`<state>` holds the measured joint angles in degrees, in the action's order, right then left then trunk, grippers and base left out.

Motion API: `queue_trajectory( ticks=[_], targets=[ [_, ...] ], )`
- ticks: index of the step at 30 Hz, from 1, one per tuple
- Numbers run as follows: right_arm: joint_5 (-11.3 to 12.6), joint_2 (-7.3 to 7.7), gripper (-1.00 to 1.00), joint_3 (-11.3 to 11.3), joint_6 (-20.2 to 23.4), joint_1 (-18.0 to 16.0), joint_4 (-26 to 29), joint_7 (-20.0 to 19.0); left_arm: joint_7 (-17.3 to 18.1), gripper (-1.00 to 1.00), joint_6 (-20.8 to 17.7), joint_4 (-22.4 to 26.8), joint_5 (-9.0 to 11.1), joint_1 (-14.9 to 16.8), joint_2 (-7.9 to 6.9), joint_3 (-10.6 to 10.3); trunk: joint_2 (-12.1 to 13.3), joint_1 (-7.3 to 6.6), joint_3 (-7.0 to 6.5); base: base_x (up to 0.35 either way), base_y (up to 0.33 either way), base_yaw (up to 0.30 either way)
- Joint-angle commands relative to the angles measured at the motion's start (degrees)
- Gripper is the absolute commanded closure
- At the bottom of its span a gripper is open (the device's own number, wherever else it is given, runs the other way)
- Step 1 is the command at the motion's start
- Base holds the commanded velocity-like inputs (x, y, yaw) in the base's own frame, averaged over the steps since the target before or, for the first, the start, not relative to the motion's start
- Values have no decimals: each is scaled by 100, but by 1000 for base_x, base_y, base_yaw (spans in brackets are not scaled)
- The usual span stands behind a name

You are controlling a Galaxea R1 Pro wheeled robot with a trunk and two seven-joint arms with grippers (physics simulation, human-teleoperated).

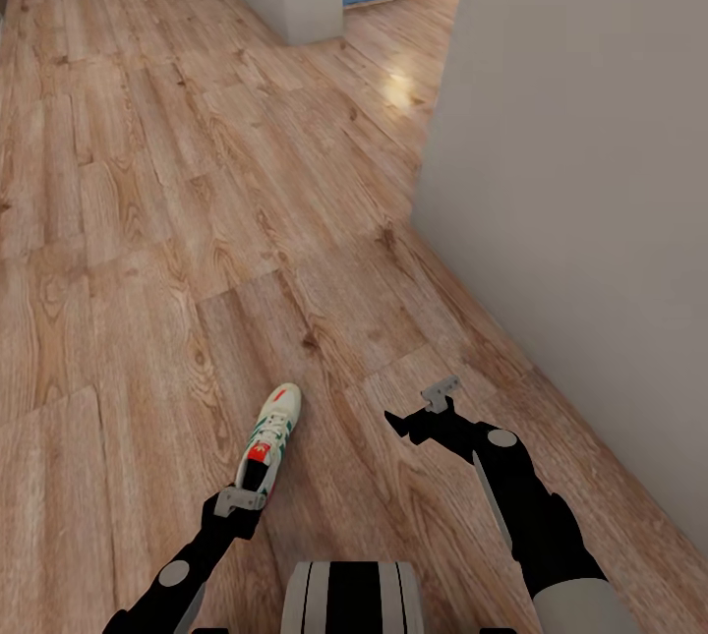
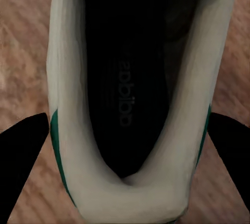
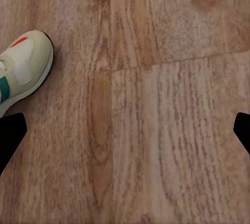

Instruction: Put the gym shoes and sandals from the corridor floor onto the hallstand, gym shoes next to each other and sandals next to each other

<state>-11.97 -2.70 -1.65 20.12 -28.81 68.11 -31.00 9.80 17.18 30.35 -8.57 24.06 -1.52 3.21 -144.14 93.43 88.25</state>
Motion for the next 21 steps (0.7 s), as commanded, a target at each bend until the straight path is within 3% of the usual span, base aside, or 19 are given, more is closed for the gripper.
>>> queue_trajectory(
  ticks=[1, 21],
  targets=[
    [-51, -5, -100, 7, 19, -2, 9, -33, 22, 100, 22, -3, -57, 3, 3, 52, -1, -1, 3, 0, 0, 0],
    [-51, -17, -100, -16, 19, -2, -48, -37, 22, 100, 22, -1, -48, -4, 27, 30, -1, -1, 3, 0, 0, 0]
  ],
)
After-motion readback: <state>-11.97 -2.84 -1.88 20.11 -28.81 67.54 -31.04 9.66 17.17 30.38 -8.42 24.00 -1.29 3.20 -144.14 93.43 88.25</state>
